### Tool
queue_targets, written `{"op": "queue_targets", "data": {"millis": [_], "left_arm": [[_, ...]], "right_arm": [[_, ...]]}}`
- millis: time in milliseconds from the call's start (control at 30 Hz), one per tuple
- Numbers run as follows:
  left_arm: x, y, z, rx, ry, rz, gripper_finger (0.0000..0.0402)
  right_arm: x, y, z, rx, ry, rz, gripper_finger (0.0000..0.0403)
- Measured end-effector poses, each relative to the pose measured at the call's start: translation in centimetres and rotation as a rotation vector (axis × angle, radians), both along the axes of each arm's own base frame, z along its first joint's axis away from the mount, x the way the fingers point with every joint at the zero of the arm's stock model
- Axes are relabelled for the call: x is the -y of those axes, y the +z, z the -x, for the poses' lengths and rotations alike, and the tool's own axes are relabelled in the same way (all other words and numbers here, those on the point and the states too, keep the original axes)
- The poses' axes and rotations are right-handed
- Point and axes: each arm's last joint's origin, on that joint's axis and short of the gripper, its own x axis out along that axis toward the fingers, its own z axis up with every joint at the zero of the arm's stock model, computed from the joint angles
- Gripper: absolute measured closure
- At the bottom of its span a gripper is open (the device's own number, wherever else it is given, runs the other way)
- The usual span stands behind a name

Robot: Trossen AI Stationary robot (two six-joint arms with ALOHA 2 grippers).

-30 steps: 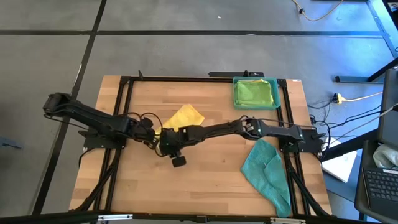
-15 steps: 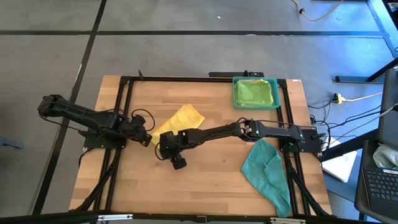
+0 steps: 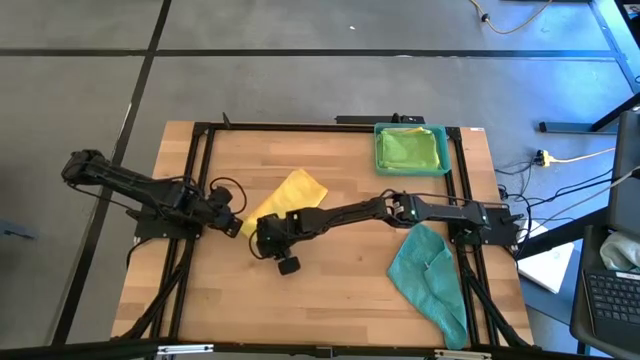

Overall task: Fold microfiber towels
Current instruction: Fold the yellow microfiber cloth

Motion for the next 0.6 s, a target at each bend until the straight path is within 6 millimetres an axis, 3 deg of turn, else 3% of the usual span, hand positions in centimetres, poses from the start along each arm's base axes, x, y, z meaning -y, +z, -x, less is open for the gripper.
{"op": "queue_targets", "data": {"millis": [100,333,500,600], "left_arm": [[0.1,0.0,0.0,0.001,-0.004,0.004,0.0293],[0.7,0.2,-0.3,0.046,-0.021,0.027,0.0293],[1.2,0.5,-0.8,0.12,-0.076,0.032,0.0293],[1.4,0.6,-0.9,0.142,-0.079,0.025,0.0293]], "right_arm": [[0.5,0.3,0.0,-0.013,0.012,-0.038,0.0381],[0.4,3.5,1.0,-0.076,-0.017,-0.237,0.0395],[0.0,10.2,2.5,-0.042,0.04,-0.396,0.0393],[0.2,12.2,3.5,-0.055,0.043,-0.397,0.0397]]}}
